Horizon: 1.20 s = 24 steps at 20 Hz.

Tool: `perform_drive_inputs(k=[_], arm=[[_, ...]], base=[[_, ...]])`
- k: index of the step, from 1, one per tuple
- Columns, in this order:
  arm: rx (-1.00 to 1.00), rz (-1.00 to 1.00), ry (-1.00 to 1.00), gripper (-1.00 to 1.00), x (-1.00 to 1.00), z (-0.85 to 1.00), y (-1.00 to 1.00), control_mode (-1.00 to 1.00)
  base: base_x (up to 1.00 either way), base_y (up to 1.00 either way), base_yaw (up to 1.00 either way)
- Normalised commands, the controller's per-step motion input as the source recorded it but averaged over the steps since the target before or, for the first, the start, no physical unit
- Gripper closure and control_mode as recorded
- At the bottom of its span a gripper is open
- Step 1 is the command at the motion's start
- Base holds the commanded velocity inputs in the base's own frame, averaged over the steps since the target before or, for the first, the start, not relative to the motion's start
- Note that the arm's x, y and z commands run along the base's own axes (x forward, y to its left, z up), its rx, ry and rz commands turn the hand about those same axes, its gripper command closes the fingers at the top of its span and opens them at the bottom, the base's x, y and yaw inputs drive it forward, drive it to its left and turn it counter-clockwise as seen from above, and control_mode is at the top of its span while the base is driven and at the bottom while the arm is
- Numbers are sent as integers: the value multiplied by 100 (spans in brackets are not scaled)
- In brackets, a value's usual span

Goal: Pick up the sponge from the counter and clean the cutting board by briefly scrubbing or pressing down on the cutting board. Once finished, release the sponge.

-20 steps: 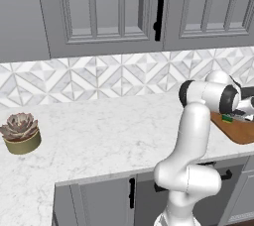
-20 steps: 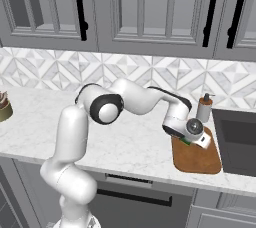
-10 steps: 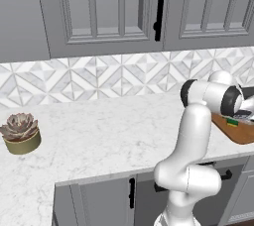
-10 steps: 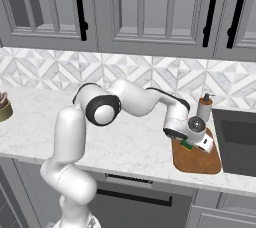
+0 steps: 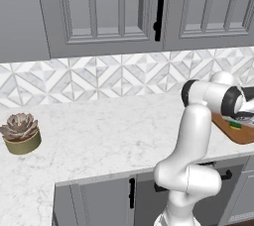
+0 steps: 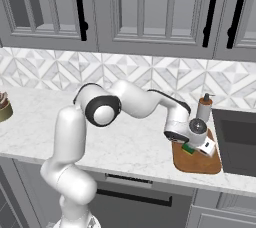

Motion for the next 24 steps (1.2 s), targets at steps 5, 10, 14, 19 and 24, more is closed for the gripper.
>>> perform_drive_inputs(k=[5, 10, 14, 19, 24], arm=[[-1, 0, -10, 100, 60, -66, 0, -100], [0, 0, -20, 100, 69, -35, 0, -100], [-3, 0, -8, 100, 7, -41, 4, -100], [-8, 0, 3, 100, -53, -51, 12, -100], [-5, 0, 25, 100, -82, -16, 2, -100]], base=[[0, 0, 0], [0, 0, 0], [0, 0, 0], [0, 0, 0], [0, 0, 0]])
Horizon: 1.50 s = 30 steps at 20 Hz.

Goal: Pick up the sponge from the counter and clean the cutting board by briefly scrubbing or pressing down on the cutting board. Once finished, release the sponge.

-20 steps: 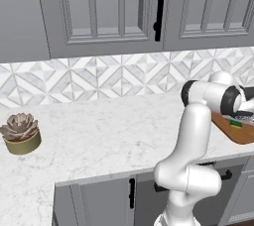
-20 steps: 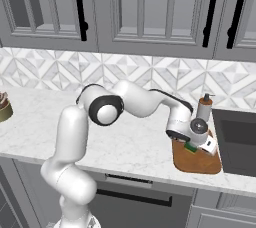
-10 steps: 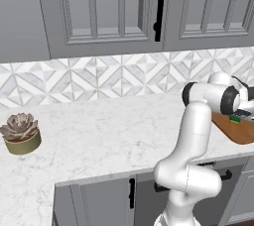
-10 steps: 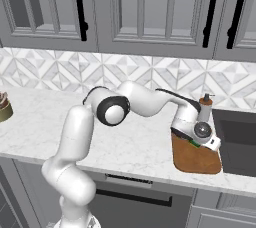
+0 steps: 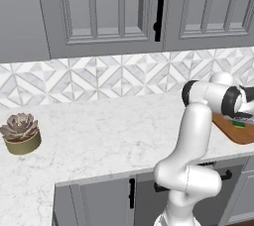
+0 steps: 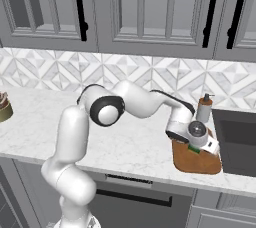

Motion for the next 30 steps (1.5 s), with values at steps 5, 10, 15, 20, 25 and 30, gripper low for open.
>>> perform_drive_inputs(k=[5, 10, 15, 20, 25, 30], arm=[[-5, 0, 16, 100, -88, -28, 0, -100], [-2, 0, 2, 100, -49, -23, 2, -100], [0, 0, -4, 100, 44, -7, 15, -100], [0, 0, -6, 100, 82, -50, 24, -100], [-5, 0, 0, 100, 36, -98, 17, -100], [-4, 0, 0, 100, 45, -85, 28, -100]], base=[[0, 0, 0], [0, 0, 0], [0, 0, 0], [0, 0, 0], [0, 0, 0], [0, 0, 0]])
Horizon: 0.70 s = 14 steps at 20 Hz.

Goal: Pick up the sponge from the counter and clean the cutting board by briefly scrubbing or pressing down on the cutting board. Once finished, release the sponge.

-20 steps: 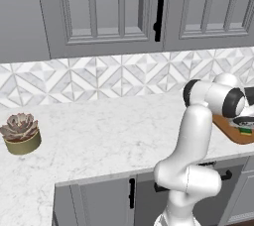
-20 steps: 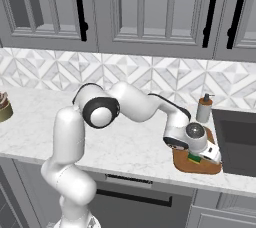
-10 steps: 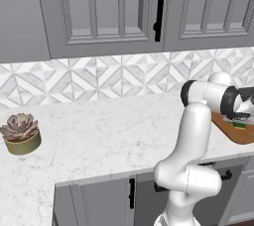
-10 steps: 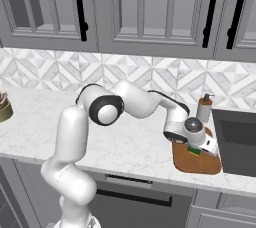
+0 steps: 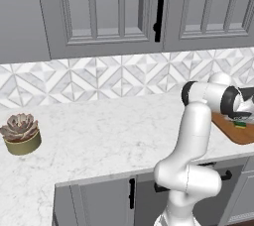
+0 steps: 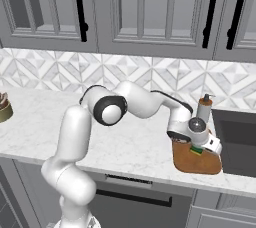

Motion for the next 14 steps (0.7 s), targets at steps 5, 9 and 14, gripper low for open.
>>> perform_drive_inputs(k=[5, 9, 14], arm=[[0, 0, -10, 100, 56, -5, 48, -100], [0, 0, -4, 100, 39, -17, 46, -100], [-4, 0, 0, 100, -16, -37, 19, -100]], base=[[0, 0, 0], [0, 0, 0], [0, 0, 0]])
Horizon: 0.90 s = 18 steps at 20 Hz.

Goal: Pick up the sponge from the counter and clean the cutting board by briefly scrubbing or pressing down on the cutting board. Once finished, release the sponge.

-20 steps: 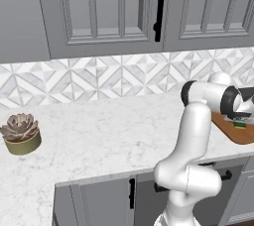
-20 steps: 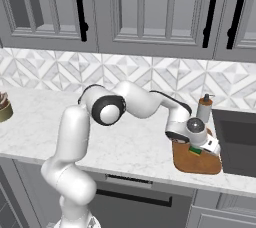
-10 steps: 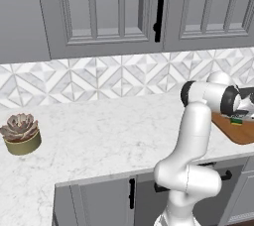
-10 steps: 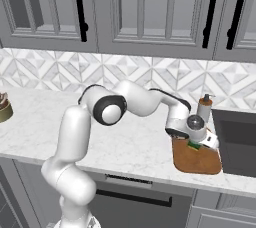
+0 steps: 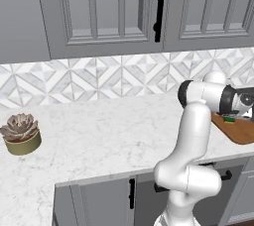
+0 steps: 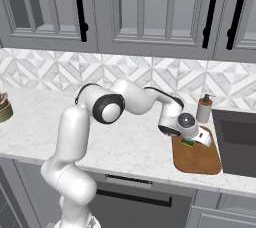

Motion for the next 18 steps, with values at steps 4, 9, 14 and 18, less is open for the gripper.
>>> perform_drive_inputs(k=[4, 9, 14, 18], arm=[[-5, 0, 0, 100, -68, -32, 0, -100], [-1, 0, 2, 100, -98, -26, 0, -100], [-1, 0, 4, 100, -89, -28, 0, -100], [-2, 0, 5, 100, -76, -31, 0, -100]], base=[[0, 0, 0], [0, 0, 0], [0, 0, 0], [0, 0, 0]])
